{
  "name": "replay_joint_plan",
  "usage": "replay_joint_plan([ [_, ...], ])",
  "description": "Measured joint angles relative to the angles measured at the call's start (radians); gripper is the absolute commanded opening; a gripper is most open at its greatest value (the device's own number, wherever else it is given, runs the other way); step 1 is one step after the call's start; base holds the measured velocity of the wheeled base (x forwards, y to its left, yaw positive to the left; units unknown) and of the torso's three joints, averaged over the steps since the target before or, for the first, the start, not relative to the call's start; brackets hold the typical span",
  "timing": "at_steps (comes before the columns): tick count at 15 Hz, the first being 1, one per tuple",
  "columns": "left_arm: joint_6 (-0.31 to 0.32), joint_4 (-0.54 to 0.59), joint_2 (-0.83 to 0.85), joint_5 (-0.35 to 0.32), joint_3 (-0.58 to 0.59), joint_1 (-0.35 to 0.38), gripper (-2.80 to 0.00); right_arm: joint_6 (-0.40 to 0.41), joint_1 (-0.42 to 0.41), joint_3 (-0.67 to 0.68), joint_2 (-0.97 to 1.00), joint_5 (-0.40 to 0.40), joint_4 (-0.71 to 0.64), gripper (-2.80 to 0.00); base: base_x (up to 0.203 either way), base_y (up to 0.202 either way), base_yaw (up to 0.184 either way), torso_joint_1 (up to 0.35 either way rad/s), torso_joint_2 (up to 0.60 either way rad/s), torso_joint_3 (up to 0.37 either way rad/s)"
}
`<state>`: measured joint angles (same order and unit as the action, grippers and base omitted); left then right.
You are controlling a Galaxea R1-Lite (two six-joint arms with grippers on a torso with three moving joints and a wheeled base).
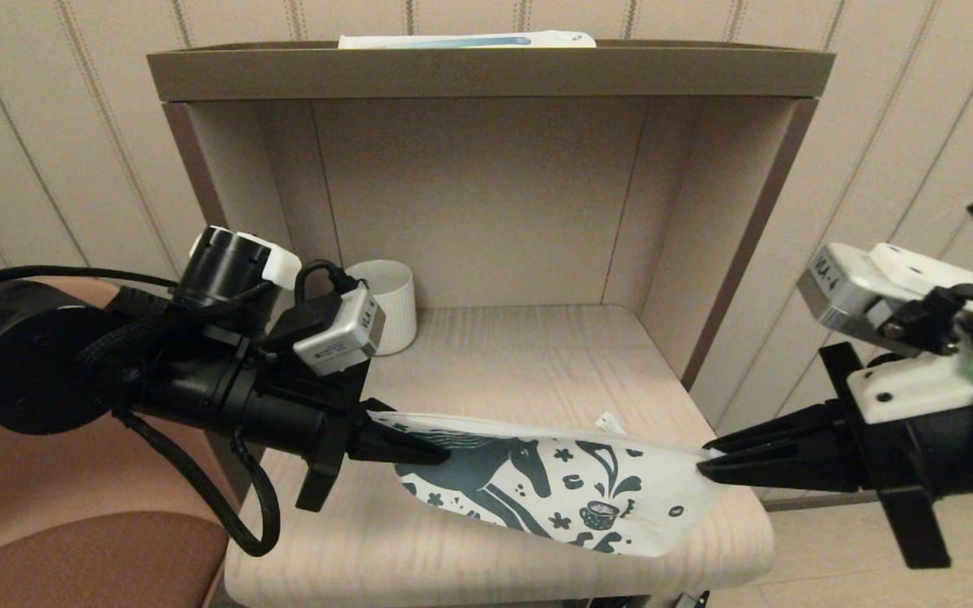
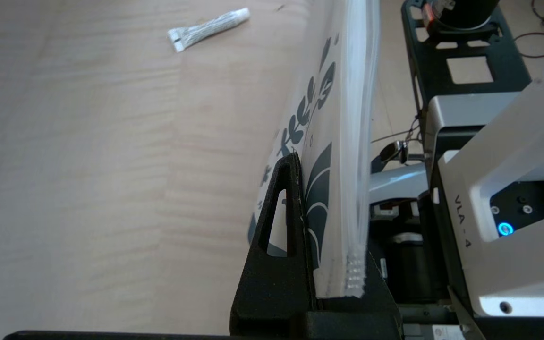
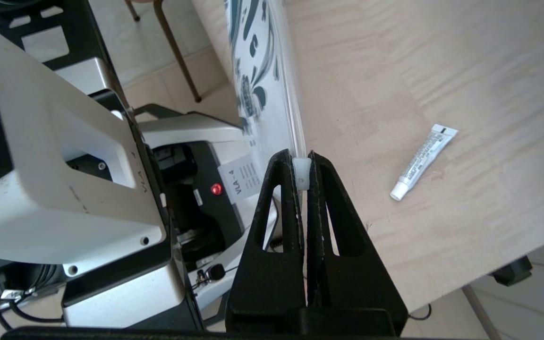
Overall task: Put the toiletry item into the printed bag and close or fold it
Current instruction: Open the storage bag, then pick up the toothpaste
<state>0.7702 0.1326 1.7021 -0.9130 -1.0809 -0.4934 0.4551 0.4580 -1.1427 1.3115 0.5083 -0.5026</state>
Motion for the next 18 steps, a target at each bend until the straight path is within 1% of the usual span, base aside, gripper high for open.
replay_joint_plan([
  [6, 0.000, 0.000, 0.002, 0.000, -0.003, 0.001, -2.80, -0.001, -0.007, 0.004, -0.016, 0.013, 0.006, -2.80, 0.000, 0.000, 0.000, 0.000, 0.00, 0.000],
  [7, 0.000, 0.000, 0.005, 0.002, -0.004, 0.001, -2.80, -0.001, -0.007, 0.000, -0.013, 0.016, 0.007, 0.00, 0.000, 0.000, 0.000, 0.000, 0.00, 0.000],
  [13, 0.000, 0.001, 0.013, 0.004, -0.015, -0.007, -2.80, -0.014, -0.005, 0.001, 0.006, 0.029, 0.059, 0.00, 0.000, 0.000, 0.000, 0.000, 0.00, 0.000],
  [15, 0.004, -0.001, 0.013, 0.009, -0.010, -0.011, -2.80, -0.051, -0.016, -0.028, 0.021, 0.019, 0.059, 0.00, 0.000, 0.000, 0.000, 0.000, 0.00, 0.000],
  [16, 0.005, -0.001, 0.010, 0.009, -0.004, -0.008, -2.80, -0.066, -0.038, -0.044, 0.030, 0.004, 0.059, 0.00, 0.000, 0.000, 0.000, 0.000, 0.00, 0.000],
  [18, 0.005, -0.003, 0.001, 0.009, 0.003, 0.017, -2.80, -0.080, -0.117, -0.085, 0.062, -0.020, 0.058, 0.00, 0.000, 0.000, 0.000, 0.000, 0.00, 0.000],
])
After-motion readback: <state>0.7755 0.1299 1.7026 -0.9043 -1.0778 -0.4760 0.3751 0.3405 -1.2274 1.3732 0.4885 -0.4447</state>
